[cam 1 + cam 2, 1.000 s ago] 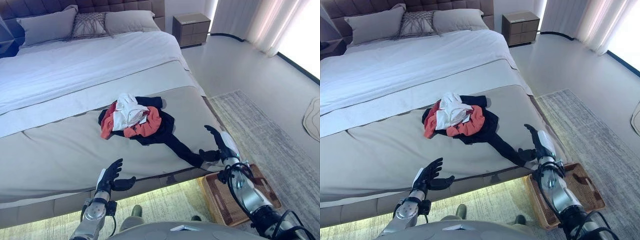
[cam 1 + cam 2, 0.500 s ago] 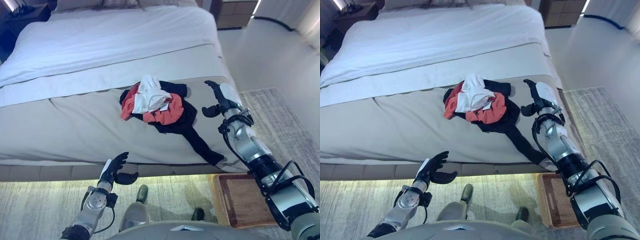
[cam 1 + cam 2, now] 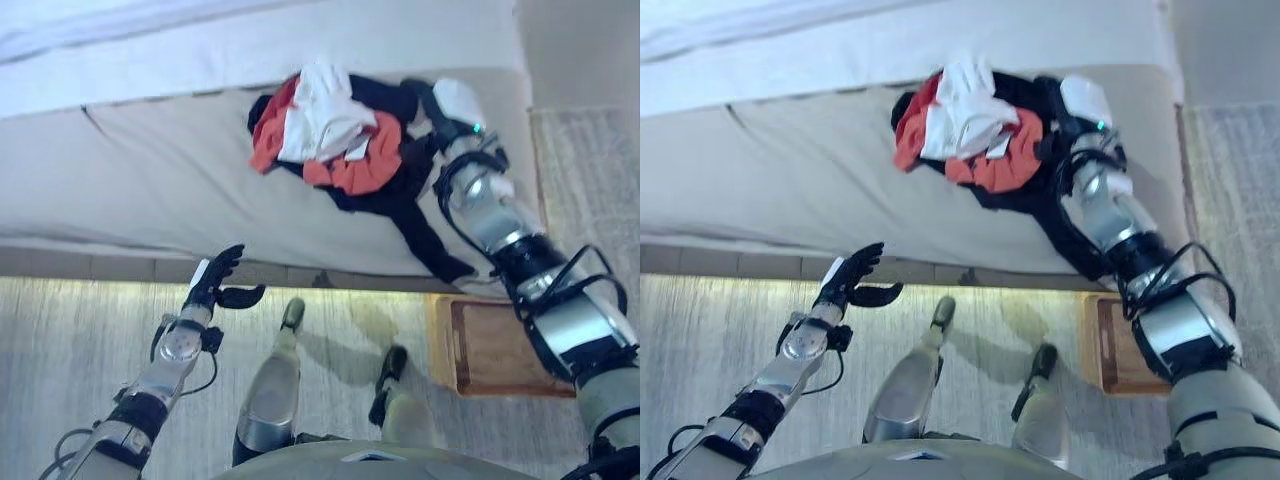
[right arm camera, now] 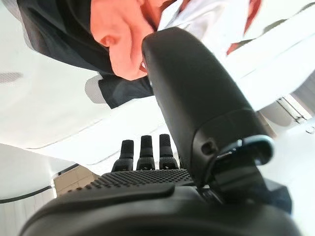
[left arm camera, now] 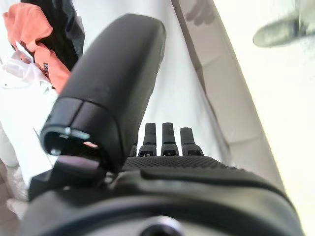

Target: Pick up the clothes from the bed and place them into the basket

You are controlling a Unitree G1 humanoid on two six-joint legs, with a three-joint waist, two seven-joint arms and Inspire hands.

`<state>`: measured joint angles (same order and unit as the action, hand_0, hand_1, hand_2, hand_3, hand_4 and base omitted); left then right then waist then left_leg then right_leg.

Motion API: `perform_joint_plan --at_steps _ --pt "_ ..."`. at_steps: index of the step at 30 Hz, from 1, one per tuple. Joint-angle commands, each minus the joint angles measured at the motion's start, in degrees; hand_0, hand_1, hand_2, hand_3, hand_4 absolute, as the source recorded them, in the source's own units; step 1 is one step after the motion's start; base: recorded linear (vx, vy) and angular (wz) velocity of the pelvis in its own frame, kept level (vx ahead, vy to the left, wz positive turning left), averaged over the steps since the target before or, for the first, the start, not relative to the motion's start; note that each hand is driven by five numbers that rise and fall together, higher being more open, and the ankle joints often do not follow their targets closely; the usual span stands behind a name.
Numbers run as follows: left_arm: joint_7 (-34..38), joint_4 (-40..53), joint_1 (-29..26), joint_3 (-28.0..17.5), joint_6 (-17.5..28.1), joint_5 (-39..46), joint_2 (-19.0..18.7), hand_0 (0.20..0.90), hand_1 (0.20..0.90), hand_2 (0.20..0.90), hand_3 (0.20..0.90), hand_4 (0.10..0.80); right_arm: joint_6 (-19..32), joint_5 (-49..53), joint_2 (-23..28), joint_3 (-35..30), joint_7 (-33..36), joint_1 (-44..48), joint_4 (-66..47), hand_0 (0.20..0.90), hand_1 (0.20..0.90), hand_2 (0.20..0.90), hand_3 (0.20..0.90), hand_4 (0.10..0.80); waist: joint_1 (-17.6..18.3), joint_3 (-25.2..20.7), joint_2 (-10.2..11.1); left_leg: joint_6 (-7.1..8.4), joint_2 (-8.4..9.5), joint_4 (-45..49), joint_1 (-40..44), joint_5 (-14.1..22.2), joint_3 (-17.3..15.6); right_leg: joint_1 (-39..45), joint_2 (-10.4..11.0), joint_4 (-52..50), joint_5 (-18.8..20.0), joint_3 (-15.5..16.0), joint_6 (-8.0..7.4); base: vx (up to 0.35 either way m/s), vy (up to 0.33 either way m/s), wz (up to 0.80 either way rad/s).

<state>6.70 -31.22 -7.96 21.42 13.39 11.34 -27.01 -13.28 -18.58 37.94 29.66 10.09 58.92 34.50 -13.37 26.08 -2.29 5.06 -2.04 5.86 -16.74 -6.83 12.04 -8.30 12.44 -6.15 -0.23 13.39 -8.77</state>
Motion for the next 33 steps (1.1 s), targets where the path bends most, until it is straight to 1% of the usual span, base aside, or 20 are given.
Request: perform_joint_plan --at_steps 1,2,5,6,8,11,12,14,15,16,18,20,21,25,26,27,29,31,32,33 --pt "1.38 6.80 2.08 0.45 5.15 2.76 -2.97 0.900 0.900 0.900 0.900 0.800 0.13 1.35 3.88 3.26 4.92 8.40 -1.73 0.900 0.900 0.900 0.900 0.800 -2.70 -1.60 0.61 -2.78 2.33 8.70 -3.62 6.41 0.61 -9.59 4.25 -13.94 -0.69 -3.85 2.83 0.038 0.150 0.24" --pt "1.77 8.10 2.03 0.88 5.34 2.90 -3.12 0.900 0.900 0.900 0.900 0.800 -0.14 1.93 3.95 3.83 5.67 9.82 0.04 0.900 0.900 0.900 0.900 0.800 -3.38 -0.80 -0.13 -3.16 3.27 10.29 -4.78 6.92 1.19 -10.68 4.95 -16.11 -1.51 -3.77 2.97 0.045 0.133 0.25" --pt "1.67 10.91 1.98 1.27 6.46 2.71 -4.01 0.900 0.900 0.900 0.900 0.800 -0.70 3.45 4.24 4.50 6.67 13.45 3.01 0.900 0.900 0.900 0.900 0.800 -4.64 0.70 -1.26 -3.82 5.29 13.21 -7.52 7.79 1.77 -13.07 6.31 -20.08 -2.89 -3.56 3.10 0.041 0.089 0.37" --pt "2.48 11.98 1.86 1.40 7.45 2.06 -4.54 0.900 0.900 0.900 0.900 0.800 -0.78 3.46 4.28 4.62 6.95 14.65 3.71 0.900 0.900 0.900 0.900 0.800 -5.02 1.35 -1.64 -3.90 5.83 14.39 -8.36 8.25 1.73 -13.90 6.69 -21.72 -3.60 -3.61 3.14 0.037 0.059 0.39" --pt "3.09 13.22 1.59 1.43 8.28 2.47 -5.07 0.900 0.900 0.900 0.900 0.800 -0.63 3.67 4.33 5.21 6.77 16.18 4.68 0.900 0.900 0.900 0.900 0.800 -5.33 1.84 -2.12 -3.99 6.33 15.32 -9.39 8.39 1.74 -14.89 6.92 -22.99 -4.05 -3.80 3.19 0.031 0.070 0.31" --pt "5.49 18.09 0.54 -0.51 9.38 3.69 -6.17 0.900 0.900 0.900 0.900 0.800 -1.25 4.66 4.55 6.74 6.85 19.93 6.32 0.900 0.900 0.900 0.900 0.800 -6.36 3.09 -3.25 -4.44 7.75 18.12 -12.30 8.88 1.62 -17.29 7.61 -26.19 -4.99 -3.71 3.56 0.027 0.111 0.19" --pt "6.01 19.80 0.31 -1.26 9.26 3.71 -6.46 0.900 0.900 0.900 0.900 0.800 -1.95 4.53 4.69 7.27 6.75 20.97 6.43 0.900 0.900 0.900 0.900 0.800 -6.63 3.51 -3.44 -4.54 8.30 19.59 -13.46 9.24 1.44 -18.14 7.71 -27.63 -5.49 -3.71 3.70 0.024 0.075 0.16" --pt "6.70 21.74 0.16 -2.02 9.02 4.29 -6.70 0.900 0.900 0.900 0.900 0.800 -2.28 5.70 4.75 7.81 6.77 22.12 6.67 0.900 0.900 0.900 0.900 0.800 -6.96 3.71 -3.54 -4.74 8.80 21.08 -14.87 9.63 1.32 -19.30 7.72 -29.38 -6.11 -3.59 3.93 0.058 0.024 0.15" --pt "7.06 22.92 0.27 -2.66 8.99 5.32 -7.00 0.900 0.900 0.900 0.900 0.800 -2.28 6.07 4.62 7.64 6.40 22.46 6.66 0.900 0.900 0.900 0.900 0.800 -7.21 3.70 -3.49 -4.90 9.02 22.94 -15.40 11.59 0.96 -19.74 7.56 -31.56 -8.13 -3.78 3.76 0.111 -0.001 0.19" --pt "6.98 23.88 0.38 -3.35 8.94 6.04 -7.39 0.900 0.900 0.900 0.900 0.800 -2.30 5.48 4.63 7.34 5.95 22.78 7.11 0.900 0.900 0.900 0.900 0.800 -7.46 3.71 -3.50 -5.02 9.43 24.43 -16.62 12.13 0.95 -20.77 7.57 -32.93 -8.66 -3.83 3.93 0.109 -0.006 0.18" --pt "7.74 26.51 0.92 -4.38 8.46 5.63 -7.99 0.900 0.900 0.900 0.900 0.800 -2.63 7.87 4.66 7.74 5.71 23.90 7.58 0.900 0.900 0.900 0.900 0.800 -8.09 3.72 -3.63 -5.41 10.45 28.41 -19.72 13.35 1.16 -23.32 7.67 -36.60 -9.79 -3.81 4.39 0.026 0.017 0.08" --pt "7.95 26.92 1.35 -4.62 8.77 5.91 -8.24 0.900 0.900 0.900 0.900 0.800 -3.03 7.64 4.74 7.62 5.46 24.42 7.66 0.900 0.900 0.900 0.900 0.800 -8.40 3.72 -3.72 -5.72 10.91 30.63 -21.15 14.18 1.12 -24.69 7.92 -38.93 -10.50 -3.77 4.75 0.028 0.045 0.10" --pt "7.53 27.24 2.50 -5.21 9.56 7.27 -8.74 0.900 0.900 0.900 0.900 0.800 -3.36 6.24 5.17 8.37 4.88 25.47 8.39 0.900 0.900 0.900 0.900 0.800 -8.84 3.72 -3.99 -6.26 11.30 33.38 -23.21 15.09 1.10 -26.83 7.97 -42.03 -11.48 -4.06 5.20 0.033 0.079 0.14" --pt "6.94 28.97 4.52 -5.57 10.33 8.22 -9.28 0.900 0.900 0.900 0.900 0.800 -4.78 7.09 6.54 9.91 5.76 27.43 9.69 0.900 0.900 0.900 0.900 0.800 -9.55 3.72 -4.44 -6.94 12.28 37.95 -27.27 16.27 0.73 -30.39 8.01 -47.00 -13.00 -4.42 5.87 0.006 0.053 0.06" --pt "6.77 30.17 6.14 -5.90 11.43 8.82 -9.84 0.900 0.900 0.900 0.900 0.800 -7.53 4.56 7.93 11.09 6.49 28.77 11.06 0.900 0.900 0.900 0.900 0.800 -9.98 3.72 -4.80 -7.27 12.74 40.13 -29.53 16.73 0.64 -32.63 7.93 -49.53 -13.72 -4.53 6.13 -0.002 0.040 0.09" --pt "6.56 30.54 6.64 -6.12 11.77 9.27 -10.03 0.900 0.900 0.900 0.900 0.800 -8.99 2.68 8.58 11.91 6.79 29.48 11.93 0.900 0.900 0.900 0.900 0.800 -10.14 3.72 -4.87 -7.39 13.02 41.08 -30.42 16.97 0.60 -33.46 7.89 -50.45 -14.01 -4.61 6.21 -0.007 0.024 0.13" --pt "5.96 31.36 8.15 -6.66 13.01 10.65 -10.77 0.900 0.900 0.900 0.900 0.800 -11.21 -0.20 10.32 14.52 6.77 31.74 14.71 0.900 0.900 0.900 0.900 0.800 -10.71 3.72 -5.08 -7.78 13.67 43.53 -32.80 17.56 0.61 -35.48 7.87 -52.56 -14.59 -4.35 6.45 -0.013 -0.001 0.18" --pt "5.67 32.02 9.13 -6.96 13.64 10.94 -11.13 0.900 0.900 0.900 0.900 0.800 -12.63 -0.95 10.99 16.84 5.94 33.44 16.19 0.900 0.900 0.900 0.900 0.800 -11.12 3.72 -5.09 -8.02 14.12 44.57 -34.24 17.62 0.80 -36.75 7.61 -53.43 -14.82 -4.25 6.55 -0.018 -0.015 0.16" --pt "5.57 32.18 9.44 -7.13 13.81 10.88 -11.17 0.900 0.900 0.900 0.900 0.800 -13.10 -0.50 11.12 17.87 5.72 34.26 16.64 0.813 0.813 0.813 0.798 0.698 -11.21 3.72 -5.11 -8.13 14.21 44.93 -34.65 17.66 0.82 -37.16 7.55 -53.72 -14.89 -4.22 6.60 -0.022 -0.029 0.08" --pt "5.16 32.32 10.17 -7.33 14.46 10.92 -11.76 0.900 0.900 0.900 0.900 0.800 -14.21 -0.29 11.56 19.78 5.17 35.69 17.33 0.300 0.300 0.300 0.200 0.100 -11.57 3.72 -4.97 -8.30 14.36 45.87 -35.40 17.75 0.88 -37.83 7.37 -54.30 -14.98 -4.02 6.71 -0.022 -0.040 0.09"
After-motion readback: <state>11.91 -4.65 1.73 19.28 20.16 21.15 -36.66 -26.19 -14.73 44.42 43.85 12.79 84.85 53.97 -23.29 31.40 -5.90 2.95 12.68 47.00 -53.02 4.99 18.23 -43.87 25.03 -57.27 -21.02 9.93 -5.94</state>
